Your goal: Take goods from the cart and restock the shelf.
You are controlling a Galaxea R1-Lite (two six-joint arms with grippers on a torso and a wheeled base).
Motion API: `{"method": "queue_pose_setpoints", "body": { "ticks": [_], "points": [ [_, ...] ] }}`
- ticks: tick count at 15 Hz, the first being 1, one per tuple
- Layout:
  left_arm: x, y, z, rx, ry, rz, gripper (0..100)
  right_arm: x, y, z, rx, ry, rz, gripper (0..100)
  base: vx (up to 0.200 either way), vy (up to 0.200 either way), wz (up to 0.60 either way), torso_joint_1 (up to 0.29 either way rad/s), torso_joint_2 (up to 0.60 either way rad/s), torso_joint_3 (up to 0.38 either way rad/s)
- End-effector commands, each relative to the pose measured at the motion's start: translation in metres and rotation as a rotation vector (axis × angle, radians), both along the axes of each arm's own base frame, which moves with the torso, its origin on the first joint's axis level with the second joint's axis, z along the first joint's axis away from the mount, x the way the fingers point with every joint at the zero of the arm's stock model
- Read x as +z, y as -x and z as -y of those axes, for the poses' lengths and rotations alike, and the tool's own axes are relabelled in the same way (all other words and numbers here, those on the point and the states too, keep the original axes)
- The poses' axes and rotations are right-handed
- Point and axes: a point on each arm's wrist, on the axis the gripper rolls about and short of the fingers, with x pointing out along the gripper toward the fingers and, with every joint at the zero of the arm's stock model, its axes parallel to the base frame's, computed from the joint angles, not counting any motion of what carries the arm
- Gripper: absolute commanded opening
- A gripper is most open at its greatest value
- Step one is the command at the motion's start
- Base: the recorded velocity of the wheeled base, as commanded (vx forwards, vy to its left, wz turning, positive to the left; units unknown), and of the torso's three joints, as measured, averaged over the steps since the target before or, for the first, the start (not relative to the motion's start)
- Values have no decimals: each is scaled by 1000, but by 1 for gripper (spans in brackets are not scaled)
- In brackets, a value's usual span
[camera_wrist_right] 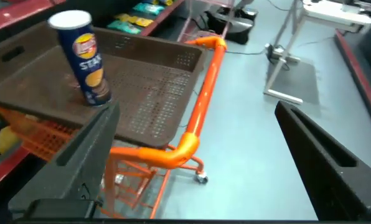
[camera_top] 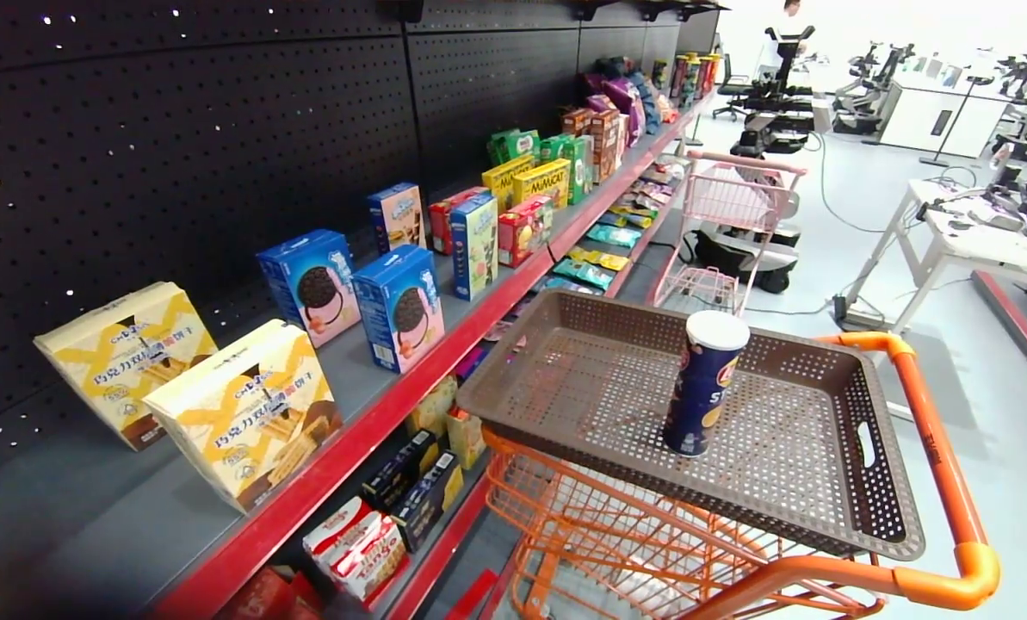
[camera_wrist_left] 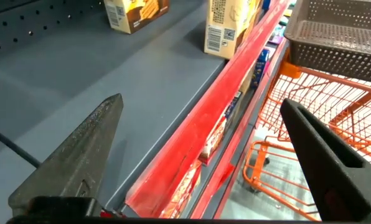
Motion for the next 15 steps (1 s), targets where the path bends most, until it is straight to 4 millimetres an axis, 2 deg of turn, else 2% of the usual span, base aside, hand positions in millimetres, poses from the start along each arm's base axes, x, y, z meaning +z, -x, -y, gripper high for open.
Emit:
{"method": "queue_pose_setpoints", "body": {
  "ticks": [1,3,5,6,8,9,10,15],
  "points": [
    [0,0,0,1,0,0,100,-3,-18,2,-23,-3,-103,100,0,0,0,0,0,0],
    [0,0,0,1,0,0,100,-9,-24,6,-146,28,-167,100,0,0,0,0,0,0],
    [0,0,0,2,0,0,100,-1,-45,13,-252,8,-210,100,0,0,0,0,0,0],
    [0,0,0,2,0,0,100,2,-60,18,-273,1,-226,100,0,0,0,0,0,0],
    [0,0,0,1,0,0,100,10,-104,32,-302,-11,-172,100,0,0,0,0,0,0],
    [0,0,0,2,0,0,100,7,-118,35,-291,-8,-183,100,0,0,0,0,0,0],
    [0,0,0,1,0,0,100,3,-125,36,-278,-10,-201,100,0,0,0,0,0,0],
    [0,0,0,1,0,0,100,-17,-172,36,-31,-44,-244,100,0,0,0,0,0,0]
  ]
}}
